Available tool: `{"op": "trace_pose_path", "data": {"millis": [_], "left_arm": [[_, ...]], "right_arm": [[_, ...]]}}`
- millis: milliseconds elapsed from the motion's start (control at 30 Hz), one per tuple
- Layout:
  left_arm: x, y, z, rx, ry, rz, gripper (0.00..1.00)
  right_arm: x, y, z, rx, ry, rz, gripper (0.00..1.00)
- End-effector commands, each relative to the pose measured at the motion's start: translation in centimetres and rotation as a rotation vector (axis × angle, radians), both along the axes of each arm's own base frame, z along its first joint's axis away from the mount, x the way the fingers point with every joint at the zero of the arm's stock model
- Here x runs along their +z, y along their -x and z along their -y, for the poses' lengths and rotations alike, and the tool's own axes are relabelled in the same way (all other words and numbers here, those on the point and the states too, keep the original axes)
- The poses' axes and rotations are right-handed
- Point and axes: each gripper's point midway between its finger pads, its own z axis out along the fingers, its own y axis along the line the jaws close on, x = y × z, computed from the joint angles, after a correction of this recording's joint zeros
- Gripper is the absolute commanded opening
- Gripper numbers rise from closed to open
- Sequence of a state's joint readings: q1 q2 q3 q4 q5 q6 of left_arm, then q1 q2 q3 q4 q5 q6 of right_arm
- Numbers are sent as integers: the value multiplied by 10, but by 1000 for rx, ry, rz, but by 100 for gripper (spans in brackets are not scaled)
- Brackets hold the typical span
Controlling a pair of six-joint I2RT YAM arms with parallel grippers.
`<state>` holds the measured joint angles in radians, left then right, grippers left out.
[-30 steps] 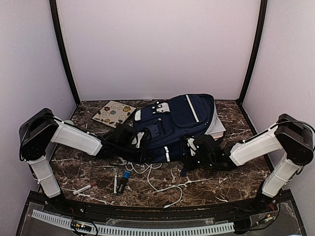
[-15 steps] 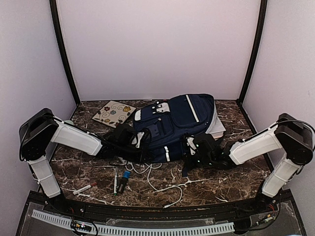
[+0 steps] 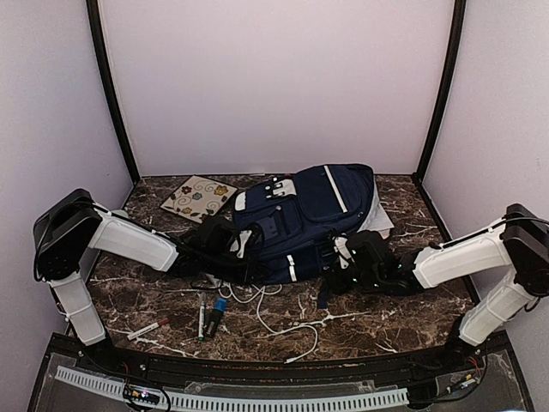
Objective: Pack the student bag
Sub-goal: Zip the student bag into the largest pocket of the bag.
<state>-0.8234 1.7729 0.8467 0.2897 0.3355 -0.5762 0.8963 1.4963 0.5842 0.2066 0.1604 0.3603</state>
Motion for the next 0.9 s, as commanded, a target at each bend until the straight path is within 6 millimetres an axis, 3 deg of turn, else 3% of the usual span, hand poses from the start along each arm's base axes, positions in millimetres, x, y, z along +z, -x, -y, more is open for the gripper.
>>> {"op": "trace_pose_path", "data": {"millis": [0,133,233,567,733,867], "left_arm": [[22,-3,16,-41,61,65,0],[23,-4,12,-35,44,81,0],[25,-8,2,-16,25,106,0],[37,-43,-83,204,-105,216,0],[46,-70,-139,370,-99,225,0],[54,-85,-161,471,-96,255,0]], "right_arm": [[1,-11,8,-63,22,14,0],[-4,-20,29,-168,84,8,0],[-7,-23,57,-261,124,-16,0],[-10,-18,134,-425,154,-139,0],[3,-22,113,-356,34,-171,0],[1,-20,91,-288,-29,-228,0]]}}
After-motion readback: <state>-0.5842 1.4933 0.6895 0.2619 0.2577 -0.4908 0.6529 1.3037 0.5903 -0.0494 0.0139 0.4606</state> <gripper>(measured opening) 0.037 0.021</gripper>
